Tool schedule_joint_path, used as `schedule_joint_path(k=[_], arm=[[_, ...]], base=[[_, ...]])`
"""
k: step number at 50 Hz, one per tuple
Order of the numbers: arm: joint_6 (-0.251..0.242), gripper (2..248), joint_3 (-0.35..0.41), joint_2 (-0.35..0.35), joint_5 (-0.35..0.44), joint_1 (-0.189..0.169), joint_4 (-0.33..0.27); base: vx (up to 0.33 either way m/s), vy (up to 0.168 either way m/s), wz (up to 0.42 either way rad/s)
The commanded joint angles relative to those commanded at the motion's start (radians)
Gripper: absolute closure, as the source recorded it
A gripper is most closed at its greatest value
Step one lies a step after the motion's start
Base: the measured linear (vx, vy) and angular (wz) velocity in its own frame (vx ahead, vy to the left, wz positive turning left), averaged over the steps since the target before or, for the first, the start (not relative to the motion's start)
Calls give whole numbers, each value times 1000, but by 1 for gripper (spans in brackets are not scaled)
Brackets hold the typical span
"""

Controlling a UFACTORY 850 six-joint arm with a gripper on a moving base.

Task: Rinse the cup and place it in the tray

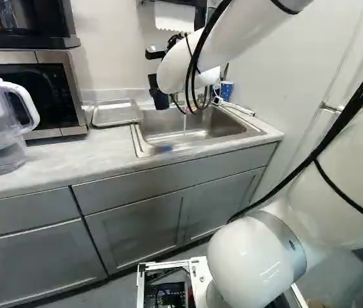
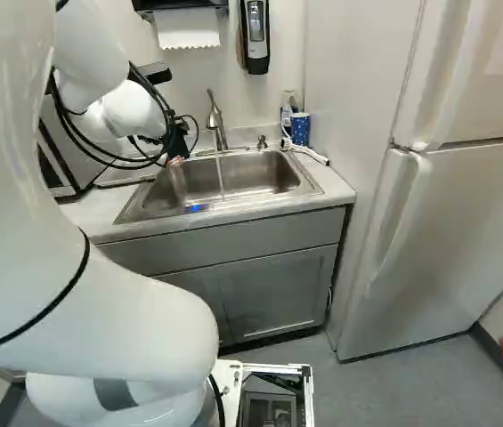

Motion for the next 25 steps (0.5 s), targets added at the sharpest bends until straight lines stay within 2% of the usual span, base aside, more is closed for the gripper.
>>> schedule_joint_path(k=[25], arm=[[0, 129, -16, 25, 27, 0, 51]], base=[[0, 0, 0]])
